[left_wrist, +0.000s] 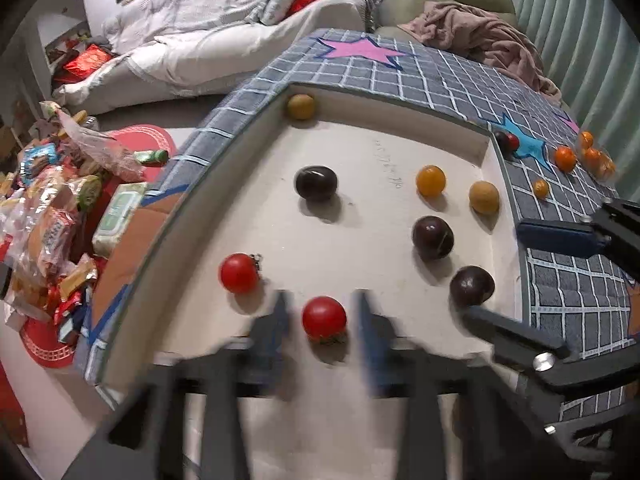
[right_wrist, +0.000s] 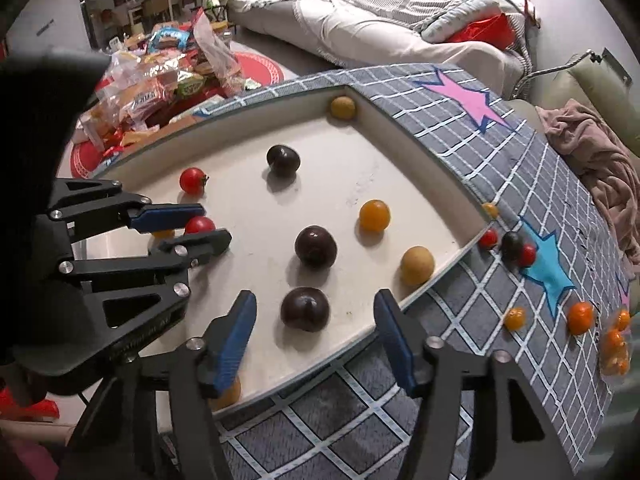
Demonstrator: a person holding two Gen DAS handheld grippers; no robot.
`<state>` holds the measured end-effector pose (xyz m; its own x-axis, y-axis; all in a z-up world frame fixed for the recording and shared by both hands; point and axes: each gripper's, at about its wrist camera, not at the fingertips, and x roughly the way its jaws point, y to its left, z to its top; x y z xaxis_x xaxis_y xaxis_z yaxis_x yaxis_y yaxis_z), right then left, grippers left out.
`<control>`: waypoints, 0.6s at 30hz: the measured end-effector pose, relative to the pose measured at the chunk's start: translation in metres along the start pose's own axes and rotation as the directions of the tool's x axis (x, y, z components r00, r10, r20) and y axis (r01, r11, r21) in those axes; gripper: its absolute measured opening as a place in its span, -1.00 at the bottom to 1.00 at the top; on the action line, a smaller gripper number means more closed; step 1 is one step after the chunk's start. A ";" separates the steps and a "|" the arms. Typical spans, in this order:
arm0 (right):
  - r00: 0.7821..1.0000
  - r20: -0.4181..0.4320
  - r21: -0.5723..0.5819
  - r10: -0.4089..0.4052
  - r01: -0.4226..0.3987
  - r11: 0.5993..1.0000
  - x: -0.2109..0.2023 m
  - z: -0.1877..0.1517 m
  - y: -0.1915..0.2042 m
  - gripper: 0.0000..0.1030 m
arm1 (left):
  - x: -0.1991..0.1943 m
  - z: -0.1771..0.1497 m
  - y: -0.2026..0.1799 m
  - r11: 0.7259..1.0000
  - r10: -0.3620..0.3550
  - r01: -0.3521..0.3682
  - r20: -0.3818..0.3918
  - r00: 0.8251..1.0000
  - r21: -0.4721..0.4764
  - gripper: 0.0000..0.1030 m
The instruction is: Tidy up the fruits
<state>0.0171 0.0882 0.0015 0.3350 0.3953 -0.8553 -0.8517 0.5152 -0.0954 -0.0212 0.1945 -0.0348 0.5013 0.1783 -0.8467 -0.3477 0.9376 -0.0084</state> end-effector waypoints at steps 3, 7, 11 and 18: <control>1.000 0.007 0.043 0.004 -0.004 0.999 -0.007 -0.005 -0.009 0.45 | -0.010 0.000 0.002 1.000 -0.006 0.006 0.041 0.999 -0.009 0.49; 1.000 0.010 0.115 0.011 -0.012 0.993 -0.015 -0.009 -0.019 0.46 | -0.014 -0.002 -0.004 1.000 -0.007 0.007 0.038 0.999 0.005 0.49; 0.999 0.011 0.188 0.032 -0.033 0.982 -0.024 -0.012 -0.027 0.59 | -0.022 -0.006 -0.007 0.999 -0.031 0.031 0.035 0.999 0.013 0.50; 0.998 -0.010 0.236 0.063 -0.059 0.970 -0.036 -0.016 -0.024 0.80 | -0.035 -0.016 -0.004 1.000 -0.014 0.014 0.000 1.000 -0.016 0.85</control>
<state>0.0191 0.0490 0.0264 0.2767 0.4193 -0.8646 -0.7504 0.6563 0.0781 -0.0505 0.1798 -0.0136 0.5063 0.1648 -0.8465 -0.3531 0.9351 -0.0291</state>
